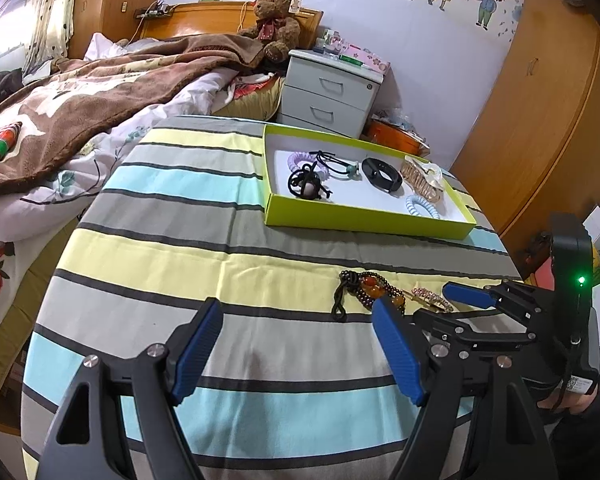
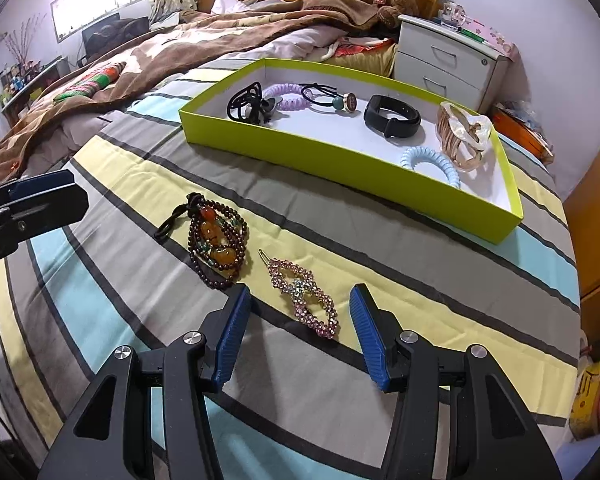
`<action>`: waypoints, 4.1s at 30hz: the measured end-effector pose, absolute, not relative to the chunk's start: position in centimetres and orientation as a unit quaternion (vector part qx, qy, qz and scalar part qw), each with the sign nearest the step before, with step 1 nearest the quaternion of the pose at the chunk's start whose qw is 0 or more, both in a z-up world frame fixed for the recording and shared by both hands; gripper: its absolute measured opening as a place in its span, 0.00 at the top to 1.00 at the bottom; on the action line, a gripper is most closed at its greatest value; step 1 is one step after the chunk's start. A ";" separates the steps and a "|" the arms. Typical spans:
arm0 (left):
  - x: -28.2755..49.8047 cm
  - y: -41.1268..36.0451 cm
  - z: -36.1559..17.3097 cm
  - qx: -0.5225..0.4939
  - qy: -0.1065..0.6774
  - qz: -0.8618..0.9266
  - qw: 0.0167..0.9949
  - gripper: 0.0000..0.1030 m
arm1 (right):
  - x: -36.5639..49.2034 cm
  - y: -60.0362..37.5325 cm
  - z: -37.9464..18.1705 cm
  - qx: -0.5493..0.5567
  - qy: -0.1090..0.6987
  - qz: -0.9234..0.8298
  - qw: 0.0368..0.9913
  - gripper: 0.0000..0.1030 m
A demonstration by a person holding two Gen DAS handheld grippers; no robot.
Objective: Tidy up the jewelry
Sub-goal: 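Move the right tool to the pink rhinestone hair clip and grasp it, then grasp the brown beaded bracelet with the left tool while the right tool holds the clip, then carry the beaded bracelet and rhinestone clip into the green box with both tools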
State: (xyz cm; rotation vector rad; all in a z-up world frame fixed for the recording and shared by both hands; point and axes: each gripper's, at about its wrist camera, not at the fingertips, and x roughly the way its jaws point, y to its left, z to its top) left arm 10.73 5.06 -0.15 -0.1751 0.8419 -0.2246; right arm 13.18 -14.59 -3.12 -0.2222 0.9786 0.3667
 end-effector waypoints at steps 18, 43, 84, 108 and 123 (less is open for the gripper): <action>11.3 4.0 -0.6 -0.082 0.417 -0.114 0.898 0.24 | 12.7 -15.1 -2.5 -0.101 0.451 0.169 0.871 0.82; 12.5 1.9 -1.8 -0.081 0.448 -0.127 0.881 0.24 | 12.8 -16.7 -1.4 -0.078 0.434 0.160 0.883 0.89; 15.1 -3.9 -2.9 -0.027 0.457 -0.116 0.882 0.84 | 10.9 -19.8 1.4 -0.042 0.391 0.151 0.907 0.89; 14.2 -2.4 2.2 -0.029 0.404 -0.118 0.907 0.87 | 10.8 -19.2 4.5 -0.043 0.361 0.146 0.920 0.89; 18.7 -1.2 6.3 -0.042 0.383 -0.144 0.912 0.87 | 14.0 -18.1 7.1 -0.046 0.345 0.144 0.926 0.89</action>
